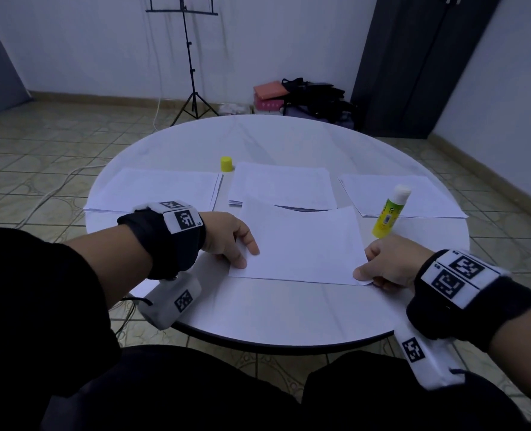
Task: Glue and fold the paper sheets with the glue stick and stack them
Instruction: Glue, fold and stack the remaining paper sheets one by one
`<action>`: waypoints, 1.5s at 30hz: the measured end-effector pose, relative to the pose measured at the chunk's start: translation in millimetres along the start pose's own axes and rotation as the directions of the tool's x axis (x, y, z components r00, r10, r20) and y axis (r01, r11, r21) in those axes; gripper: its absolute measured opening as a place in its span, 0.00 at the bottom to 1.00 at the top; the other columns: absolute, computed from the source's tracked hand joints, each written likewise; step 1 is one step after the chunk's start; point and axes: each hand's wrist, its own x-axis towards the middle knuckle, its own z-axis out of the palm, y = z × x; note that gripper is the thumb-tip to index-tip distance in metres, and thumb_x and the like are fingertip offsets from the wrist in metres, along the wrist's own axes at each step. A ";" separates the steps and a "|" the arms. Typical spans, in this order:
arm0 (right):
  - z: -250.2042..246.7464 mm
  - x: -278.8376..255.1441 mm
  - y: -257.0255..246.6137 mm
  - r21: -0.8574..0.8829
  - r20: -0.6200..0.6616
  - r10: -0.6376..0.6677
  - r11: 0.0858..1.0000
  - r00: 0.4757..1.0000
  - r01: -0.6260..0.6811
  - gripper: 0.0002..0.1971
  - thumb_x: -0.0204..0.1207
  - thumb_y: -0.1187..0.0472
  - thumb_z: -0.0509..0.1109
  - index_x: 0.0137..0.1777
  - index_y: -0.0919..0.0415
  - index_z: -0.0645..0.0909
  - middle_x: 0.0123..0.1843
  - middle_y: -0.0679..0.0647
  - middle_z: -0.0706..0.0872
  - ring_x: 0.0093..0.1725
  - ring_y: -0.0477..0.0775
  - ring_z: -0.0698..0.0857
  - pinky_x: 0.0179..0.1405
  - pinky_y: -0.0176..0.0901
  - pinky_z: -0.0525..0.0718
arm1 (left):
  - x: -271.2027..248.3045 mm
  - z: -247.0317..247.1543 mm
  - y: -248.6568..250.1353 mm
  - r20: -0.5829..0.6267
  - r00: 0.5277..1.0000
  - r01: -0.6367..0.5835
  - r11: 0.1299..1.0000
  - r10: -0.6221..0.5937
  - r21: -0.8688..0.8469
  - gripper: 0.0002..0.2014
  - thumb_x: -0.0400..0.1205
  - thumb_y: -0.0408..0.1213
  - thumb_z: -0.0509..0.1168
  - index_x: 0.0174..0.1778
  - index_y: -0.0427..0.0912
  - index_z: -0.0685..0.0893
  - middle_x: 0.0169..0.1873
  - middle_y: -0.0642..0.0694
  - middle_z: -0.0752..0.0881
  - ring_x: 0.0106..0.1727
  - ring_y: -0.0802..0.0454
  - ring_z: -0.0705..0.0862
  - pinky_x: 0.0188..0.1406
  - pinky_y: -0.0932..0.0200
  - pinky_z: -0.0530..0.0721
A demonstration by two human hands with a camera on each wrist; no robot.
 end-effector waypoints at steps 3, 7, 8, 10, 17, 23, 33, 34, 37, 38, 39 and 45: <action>1.9 -2.4 -4.6 -0.051 -0.016 0.009 0.999 1.000 -0.010 0.13 0.68 0.71 0.74 0.30 0.61 0.72 0.26 0.59 0.78 0.26 0.56 0.74 0.29 0.42 0.75 | 0.9 0.3 1.9 0.006 1.000 0.015 1.000 -0.015 0.019 0.14 0.74 0.39 0.76 0.52 0.58 0.84 0.33 0.53 0.79 0.29 0.59 0.77 0.36 0.69 0.75; 1.5 -9.5 -11.9 -0.241 -0.047 -0.046 0.970 0.998 0.033 0.36 0.71 0.64 0.75 0.77 0.55 0.62 0.58 0.58 0.80 0.50 0.59 0.81 0.47 0.43 0.78 | -0.5 -1.9 9.8 0.014 0.998 0.051 0.989 -0.053 0.136 0.26 0.73 0.42 0.76 0.66 0.60 0.77 0.36 0.51 0.78 0.28 0.51 0.78 0.24 0.67 0.75; 0.7 -11.5 -13.9 -0.308 -0.030 -0.085 0.949 0.996 0.072 0.38 0.73 0.62 0.73 0.80 0.50 0.58 0.66 0.56 0.78 0.57 0.58 0.81 0.52 0.43 0.79 | -1.5 -2.9 11.6 0.030 0.997 0.063 0.979 -0.070 0.192 0.29 0.74 0.45 0.75 0.70 0.63 0.73 0.39 0.51 0.79 0.30 0.50 0.79 0.22 0.68 0.75; -1.9 -15.2 -17.7 -0.417 0.040 -0.107 0.902 0.993 0.114 0.33 0.76 0.60 0.70 0.80 0.47 0.62 0.76 0.51 0.72 0.68 0.55 0.77 0.62 0.42 0.77 | -4.0 -5.0 15.2 0.051 0.993 0.084 0.942 -0.106 0.324 0.34 0.75 0.51 0.73 0.76 0.67 0.66 0.49 0.52 0.80 0.35 0.50 0.82 0.29 0.69 0.78; -16.4 -8.0 -11.5 -0.383 0.161 -0.067 0.916 0.985 0.124 0.31 0.72 0.59 0.76 0.75 0.45 0.71 0.68 0.54 0.79 0.52 0.55 0.84 0.46 0.37 0.80 | -4.5 -15.5 57.2 0.094 0.984 0.039 0.691 -0.153 0.721 0.38 0.77 0.49 0.72 0.82 0.52 0.62 0.73 0.47 0.75 0.71 0.49 0.75 0.56 0.62 0.71; -17.9 0.0 -16.2 -0.456 0.155 -0.105 0.875 0.982 0.165 0.31 0.69 0.59 0.79 0.72 0.48 0.73 0.40 0.45 0.74 0.35 0.47 0.78 0.31 0.32 0.76 | 28.9 11.8 111.1 0.068 0.997 -0.067 0.723 0.028 0.687 0.48 0.71 0.70 0.65 0.84 0.55 0.55 0.82 0.46 0.57 0.82 0.42 0.59 0.78 0.42 0.61; -19.9 3.1 -11.9 -0.436 0.174 -0.128 0.879 0.976 0.193 0.31 0.70 0.59 0.78 0.72 0.48 0.71 0.35 0.45 0.70 0.28 0.42 0.69 0.23 0.31 0.67 | 21.6 6.1 73.5 0.127 0.992 -0.093 0.805 0.022 0.586 0.52 0.72 0.58 0.73 0.84 0.49 0.50 0.83 0.48 0.54 0.82 0.47 0.60 0.79 0.46 0.62; -19.6 3.7 -12.1 -0.432 0.176 -0.122 0.882 0.977 0.188 0.31 0.69 0.59 0.78 0.71 0.48 0.72 0.35 0.46 0.71 0.28 0.43 0.70 0.24 0.32 0.69 | 18.0 1.4 60.7 0.118 0.993 -0.066 0.808 -0.004 0.586 0.53 0.71 0.58 0.74 0.84 0.49 0.49 0.83 0.50 0.52 0.82 0.49 0.59 0.80 0.48 0.60; -17.0 2.6 -16.9 -0.465 0.172 -0.110 0.867 0.979 0.180 0.31 0.69 0.59 0.78 0.71 0.49 0.72 0.37 0.46 0.73 0.31 0.44 0.73 0.27 0.33 0.73 | 10.5 -7.0 30.0 0.093 0.994 -0.010 0.825 -0.052 0.565 0.55 0.68 0.59 0.76 0.84 0.46 0.51 0.82 0.54 0.54 0.81 0.52 0.62 0.79 0.49 0.62; -15.8 -0.3 -20.3 -0.501 0.171 -0.107 0.847 0.979 0.180 0.30 0.70 0.60 0.77 0.71 0.49 0.71 0.38 0.45 0.72 0.32 0.44 0.74 0.28 0.33 0.73 | 10.3 -8.1 24.1 0.082 0.995 -0.004 0.828 -0.051 0.561 0.55 0.67 0.60 0.76 0.83 0.45 0.53 0.82 0.54 0.56 0.80 0.51 0.64 0.78 0.48 0.65; -13.9 -3.9 -24.4 -0.560 0.173 -0.104 0.808 0.979 0.184 0.29 0.72 0.60 0.76 0.72 0.51 0.71 0.41 0.44 0.74 0.35 0.44 0.76 0.30 0.33 0.74 | 10.4 -8.2 20.5 0.074 0.996 -0.004 0.828 -0.045 0.561 0.55 0.66 0.61 0.76 0.82 0.44 0.55 0.81 0.53 0.59 0.79 0.50 0.65 0.76 0.48 0.66; 23.4 -13.8 -63.7 -0.798 0.204 -0.266 0.512 0.942 0.318 0.18 0.79 0.65 0.61 0.69 0.57 0.76 0.65 0.57 0.72 0.64 0.59 0.75 0.61 0.50 0.78 | 11.1 -7.2 17.7 0.034 0.999 -0.026 0.817 0.008 0.575 0.52 0.64 0.64 0.76 0.80 0.46 0.61 0.78 0.52 0.62 0.78 0.48 0.61 0.75 0.49 0.65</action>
